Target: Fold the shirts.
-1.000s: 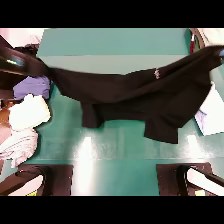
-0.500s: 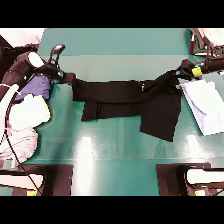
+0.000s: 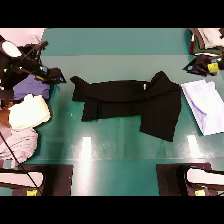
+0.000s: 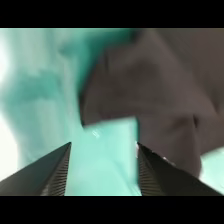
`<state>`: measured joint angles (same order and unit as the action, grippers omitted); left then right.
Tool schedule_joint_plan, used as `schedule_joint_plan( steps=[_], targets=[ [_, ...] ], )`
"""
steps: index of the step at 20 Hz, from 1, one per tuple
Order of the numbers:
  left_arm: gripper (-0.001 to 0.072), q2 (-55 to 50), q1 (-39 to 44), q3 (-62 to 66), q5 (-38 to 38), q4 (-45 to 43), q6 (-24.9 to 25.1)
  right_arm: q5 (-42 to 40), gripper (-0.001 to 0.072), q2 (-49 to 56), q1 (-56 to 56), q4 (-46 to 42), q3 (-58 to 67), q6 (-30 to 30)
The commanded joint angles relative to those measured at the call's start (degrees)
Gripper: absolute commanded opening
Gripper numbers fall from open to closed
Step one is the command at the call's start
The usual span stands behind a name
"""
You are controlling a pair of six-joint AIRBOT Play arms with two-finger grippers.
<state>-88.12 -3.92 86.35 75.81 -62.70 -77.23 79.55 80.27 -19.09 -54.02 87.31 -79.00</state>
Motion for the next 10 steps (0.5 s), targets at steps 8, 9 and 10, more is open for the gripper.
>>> schedule_joint_plan(
  steps=[8,9,10],
  targets=[
    [0.0487,5.86,-1.75,-39.52,-9.73,24.17,13.73,-5.68,0.0328,-19.98,-1.31,0.46,-24.13,2.03],
    [0.0487,5.86,-1.75,-40.94,-10.25,24.26,14.34,-6.34,0.0328,-21.11,-1.31,0.46,-25.0,2.01],
    [0.0487,5.86,-1.75,-41.92,-10.4,24.28,14.53,-6.58,0.0328,-21.92,-1.36,0.46,-25.51,2.01]
  ],
)
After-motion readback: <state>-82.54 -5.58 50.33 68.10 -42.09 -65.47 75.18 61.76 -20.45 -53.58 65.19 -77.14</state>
